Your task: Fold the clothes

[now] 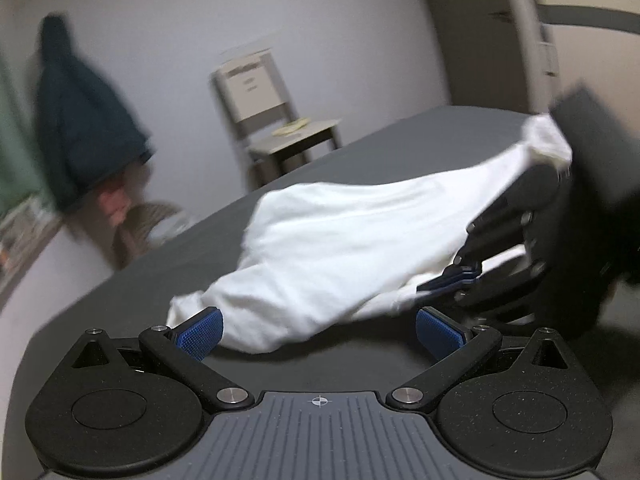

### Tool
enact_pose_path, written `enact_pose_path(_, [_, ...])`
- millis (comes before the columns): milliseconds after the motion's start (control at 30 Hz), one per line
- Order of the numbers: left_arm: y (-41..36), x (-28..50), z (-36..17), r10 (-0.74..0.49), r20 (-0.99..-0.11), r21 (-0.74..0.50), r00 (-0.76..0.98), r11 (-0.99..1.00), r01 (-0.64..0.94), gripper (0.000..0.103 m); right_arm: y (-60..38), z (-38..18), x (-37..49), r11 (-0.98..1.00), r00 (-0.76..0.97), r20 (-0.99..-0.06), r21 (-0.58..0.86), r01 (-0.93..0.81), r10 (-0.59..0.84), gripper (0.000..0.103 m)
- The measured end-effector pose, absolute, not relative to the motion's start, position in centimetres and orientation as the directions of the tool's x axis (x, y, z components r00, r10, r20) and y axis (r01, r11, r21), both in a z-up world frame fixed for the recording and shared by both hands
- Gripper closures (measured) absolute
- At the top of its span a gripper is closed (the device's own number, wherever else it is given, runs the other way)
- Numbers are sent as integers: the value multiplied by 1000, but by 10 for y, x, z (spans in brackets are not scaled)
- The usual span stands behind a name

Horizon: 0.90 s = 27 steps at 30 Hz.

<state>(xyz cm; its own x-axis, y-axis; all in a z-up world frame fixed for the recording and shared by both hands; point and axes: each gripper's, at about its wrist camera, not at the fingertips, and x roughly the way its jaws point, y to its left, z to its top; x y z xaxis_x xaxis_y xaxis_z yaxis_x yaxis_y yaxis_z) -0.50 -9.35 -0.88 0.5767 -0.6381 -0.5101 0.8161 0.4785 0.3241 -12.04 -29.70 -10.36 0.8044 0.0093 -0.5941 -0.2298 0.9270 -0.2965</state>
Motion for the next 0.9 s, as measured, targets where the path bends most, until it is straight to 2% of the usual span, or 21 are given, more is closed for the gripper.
enact_pose_path(67, [-91, -17, -8, -670, -508, 355, 541, 410, 840, 0, -290, -92, -144, 901, 788, -609, -286, -326, 91, 98])
enact_pose_path(233, [-98, -53, -28, -666, -527, 524, 528, 234, 819, 0, -280, -86, -180, 858, 747, -647, -285, -427, 157, 98])
enact_pose_path(467, [-100, -107, -43, -682, -440, 789, 585, 18, 615, 1, -308, -63, -191, 925, 794, -561, -122, -359, 234, 98])
enact_pose_path(533, [-105, -114, -46, -682, -403, 830, 610, 9, 558, 9, -315, -62, -189, 930, 798, -549, -97, -355, 248, 98])
enact_pose_path(567, [-109, -116, -47, -675, -396, 839, 622, 9, 544, 18, -317, -62, -188, 930, 800, -545, -91, -356, 253, 98])
enact_pose_path(600, [-113, -116, -46, -665, -401, 839, 630, 10, 544, 33, -319, -62, -186, 930, 801, -541, -88, -356, 256, 98])
enact_pose_path(633, [-117, -116, -46, -656, -405, 838, 637, 12, 545, 37, -320, -62, -182, 932, 805, -536, -88, -352, 254, 98])
enact_pose_path(733, [-125, -115, -48, -631, -410, 841, 659, 18, 541, 44, -319, -61, -179, 931, 811, -528, -95, -352, 253, 98])
enact_pose_path(800, [-128, -118, -50, -621, -416, 842, 664, 12, 539, 54, -320, -59, -181, 930, 814, -524, -101, -353, 252, 98])
enact_pose_path(900, [-129, -122, -52, -615, -434, 837, 659, -5, 546, 55, -321, -60, -179, 930, 815, -519, -96, -354, 256, 98])
